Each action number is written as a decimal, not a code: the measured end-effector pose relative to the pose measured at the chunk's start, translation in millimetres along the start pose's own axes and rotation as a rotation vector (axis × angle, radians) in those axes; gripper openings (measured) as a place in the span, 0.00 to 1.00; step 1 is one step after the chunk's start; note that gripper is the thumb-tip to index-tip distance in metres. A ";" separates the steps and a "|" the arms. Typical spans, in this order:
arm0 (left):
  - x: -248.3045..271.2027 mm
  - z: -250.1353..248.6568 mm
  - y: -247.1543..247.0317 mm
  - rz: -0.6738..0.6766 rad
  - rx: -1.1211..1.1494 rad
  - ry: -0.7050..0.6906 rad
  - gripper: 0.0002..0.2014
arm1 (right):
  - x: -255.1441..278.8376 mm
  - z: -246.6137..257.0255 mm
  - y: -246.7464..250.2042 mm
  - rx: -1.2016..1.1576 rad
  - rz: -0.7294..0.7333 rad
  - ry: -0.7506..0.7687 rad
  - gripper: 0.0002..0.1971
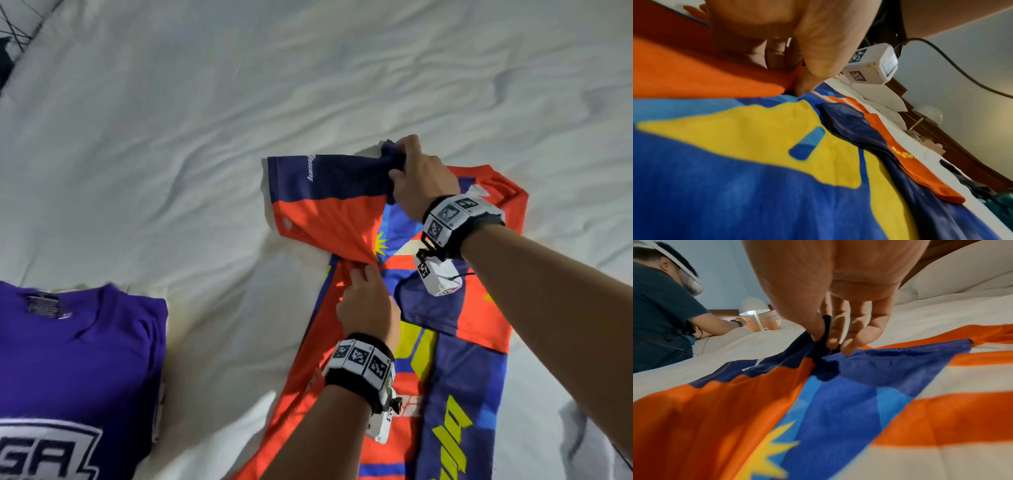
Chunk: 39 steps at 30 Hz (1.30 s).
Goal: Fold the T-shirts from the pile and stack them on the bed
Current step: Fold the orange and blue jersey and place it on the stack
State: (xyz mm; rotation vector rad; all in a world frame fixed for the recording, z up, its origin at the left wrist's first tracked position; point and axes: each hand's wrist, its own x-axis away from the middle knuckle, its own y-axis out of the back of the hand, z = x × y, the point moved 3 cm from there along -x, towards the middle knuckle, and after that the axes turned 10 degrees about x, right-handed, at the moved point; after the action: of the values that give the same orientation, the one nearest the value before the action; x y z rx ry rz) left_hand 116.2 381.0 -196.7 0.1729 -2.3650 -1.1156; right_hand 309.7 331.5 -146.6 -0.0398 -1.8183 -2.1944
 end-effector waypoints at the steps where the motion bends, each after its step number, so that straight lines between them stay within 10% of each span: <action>1: 3.1 1.5 -4.4 -0.025 -0.018 -0.010 0.22 | 9.0 0.7 -2.3 -0.007 -0.019 -0.012 0.20; 8: 36.5 38.8 -8.0 -0.065 -0.077 -0.037 0.19 | 131.3 8.2 -58.0 -0.178 0.015 -0.101 0.16; 15: 84.8 92.7 -0.8 0.130 -0.167 -0.015 0.12 | 221.3 16.2 -108.0 -0.191 0.162 -0.280 0.32; 20: 153.0 137.3 12.5 0.070 -0.228 -0.129 0.29 | 256.9 31.4 -119.3 -0.283 0.200 -0.351 0.23; 34: 280.1 160.4 47.4 0.242 -0.399 -0.190 0.32 | 288.5 14.0 -111.4 -0.441 0.082 -0.447 0.11; 39: 302.7 149.3 39.5 0.466 -0.287 -0.304 0.12 | 290.5 12.9 -121.4 -0.494 0.089 -0.505 0.13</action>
State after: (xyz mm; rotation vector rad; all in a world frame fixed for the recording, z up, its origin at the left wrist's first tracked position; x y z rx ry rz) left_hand -214.8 411.2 -126.0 -0.6558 -2.2834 -1.2876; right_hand 0.5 304.3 -201.0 -0.8233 -1.3823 -2.6748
